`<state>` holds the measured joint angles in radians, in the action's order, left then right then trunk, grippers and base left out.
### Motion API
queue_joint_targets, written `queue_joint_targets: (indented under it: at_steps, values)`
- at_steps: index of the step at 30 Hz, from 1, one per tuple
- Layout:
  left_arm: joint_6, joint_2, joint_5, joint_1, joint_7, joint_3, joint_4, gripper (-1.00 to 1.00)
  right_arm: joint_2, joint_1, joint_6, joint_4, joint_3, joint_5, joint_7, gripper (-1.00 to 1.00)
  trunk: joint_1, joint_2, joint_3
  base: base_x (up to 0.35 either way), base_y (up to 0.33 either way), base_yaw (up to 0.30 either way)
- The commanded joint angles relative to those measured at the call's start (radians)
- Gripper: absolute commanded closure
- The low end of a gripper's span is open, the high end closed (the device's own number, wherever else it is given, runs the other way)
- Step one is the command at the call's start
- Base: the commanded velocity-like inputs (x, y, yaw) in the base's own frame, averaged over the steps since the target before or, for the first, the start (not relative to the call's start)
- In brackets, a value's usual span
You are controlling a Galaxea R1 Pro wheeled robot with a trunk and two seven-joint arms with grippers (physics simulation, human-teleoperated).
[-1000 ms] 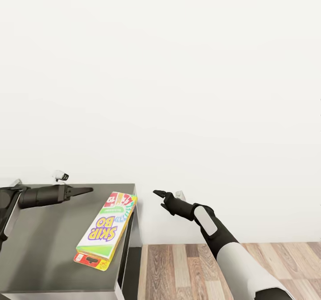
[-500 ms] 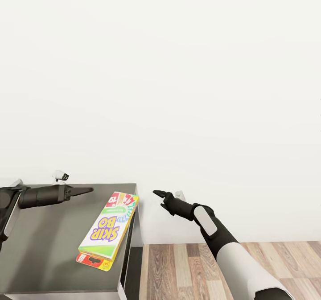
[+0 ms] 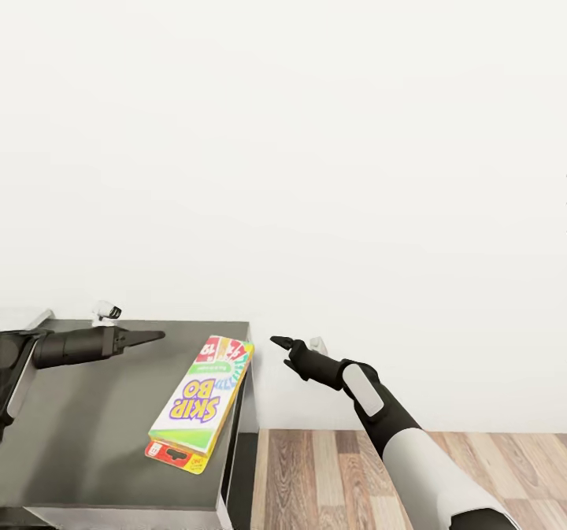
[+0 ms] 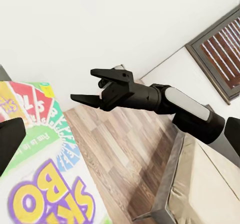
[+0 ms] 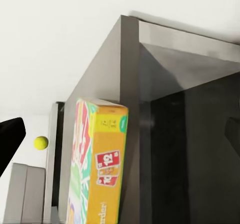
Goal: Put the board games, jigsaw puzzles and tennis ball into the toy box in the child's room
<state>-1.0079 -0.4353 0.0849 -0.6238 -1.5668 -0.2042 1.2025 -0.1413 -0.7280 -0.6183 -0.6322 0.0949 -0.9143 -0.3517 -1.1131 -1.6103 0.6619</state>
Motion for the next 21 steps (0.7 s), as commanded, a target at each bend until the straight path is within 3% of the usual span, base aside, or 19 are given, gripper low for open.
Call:
queue_joint_targets:
  at_steps: [1, 21]
  values:
    - [-0.011, 0.0, -0.001, -0.001, -0.004, 0.0, 0.0, -1.0, 0.0, -0.001, -0.003, 0.0, 0.0, -0.001, -0.001, -1.0, 0.0, 0.0, 0.002, 0.0, 0.0, 0.225]
    - [-0.011, 0.0, -0.001, -0.001, -0.004, 0.002, 0.0, -1.0, 0.002, -0.001, -0.003, 0.0, 0.0, -0.001, -0.001, -1.0, 0.0, 0.0, 0.014, 0.0, 0.0, 0.258]
